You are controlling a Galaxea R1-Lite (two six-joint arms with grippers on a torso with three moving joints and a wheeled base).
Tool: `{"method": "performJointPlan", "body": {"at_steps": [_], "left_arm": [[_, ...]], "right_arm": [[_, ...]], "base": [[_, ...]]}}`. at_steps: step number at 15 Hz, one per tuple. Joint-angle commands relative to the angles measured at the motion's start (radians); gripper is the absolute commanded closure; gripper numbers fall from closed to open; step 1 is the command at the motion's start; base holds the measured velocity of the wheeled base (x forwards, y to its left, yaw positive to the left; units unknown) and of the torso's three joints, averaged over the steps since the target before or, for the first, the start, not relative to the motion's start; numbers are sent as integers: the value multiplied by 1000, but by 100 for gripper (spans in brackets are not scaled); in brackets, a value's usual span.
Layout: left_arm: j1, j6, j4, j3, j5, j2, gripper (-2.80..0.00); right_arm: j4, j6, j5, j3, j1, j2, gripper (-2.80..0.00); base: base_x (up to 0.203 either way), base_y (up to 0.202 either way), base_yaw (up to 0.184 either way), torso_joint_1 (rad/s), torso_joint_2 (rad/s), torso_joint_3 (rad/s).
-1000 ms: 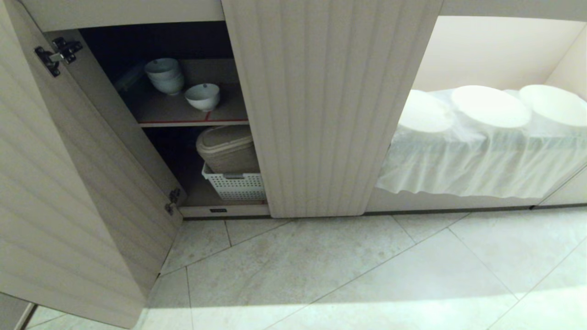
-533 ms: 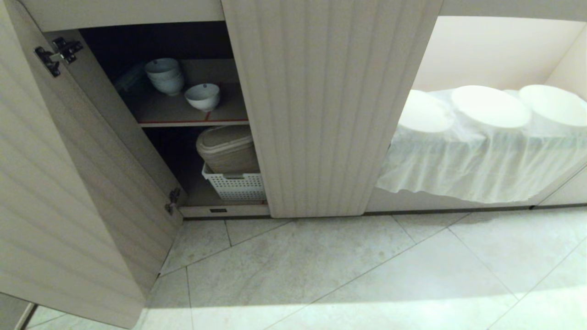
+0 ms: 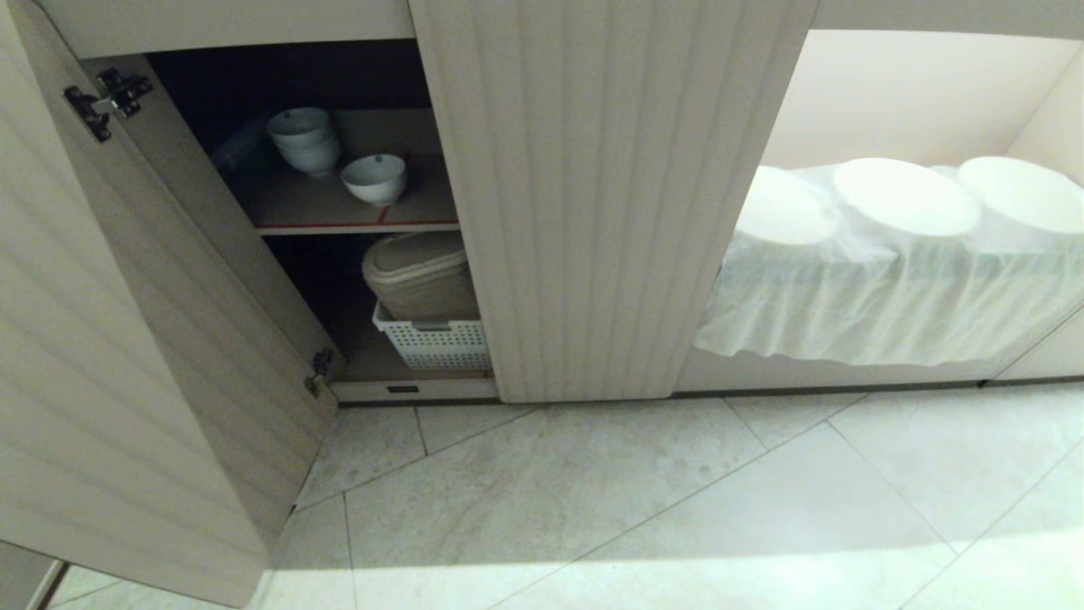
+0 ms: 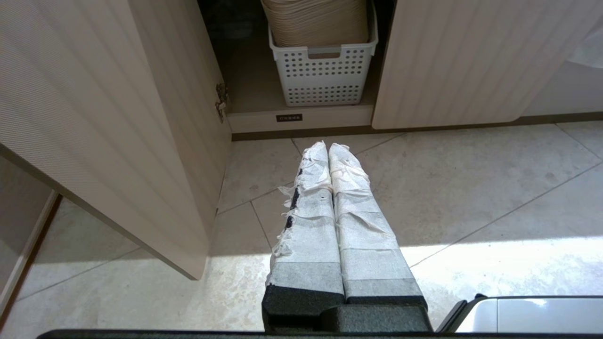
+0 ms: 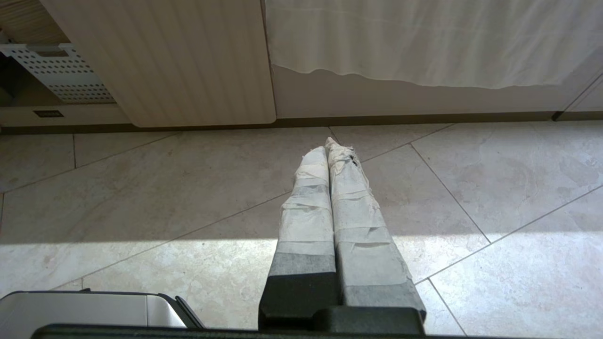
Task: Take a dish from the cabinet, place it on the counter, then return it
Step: Close the cabinet door
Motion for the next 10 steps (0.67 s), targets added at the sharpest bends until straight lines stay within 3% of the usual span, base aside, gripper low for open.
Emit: {"method": "performJointPlan", "body": {"at_steps": [1,10], "left_arm": [[0,0,0,0,0,0,0],[0,0,0,0,0,0,0]], "right_arm": [[0,0,0,0,1,0,0],[0,0,0,0,1,0,0]], "base": [[0,0,0,0,0,0],[0,0,0,0,0,0]]}}
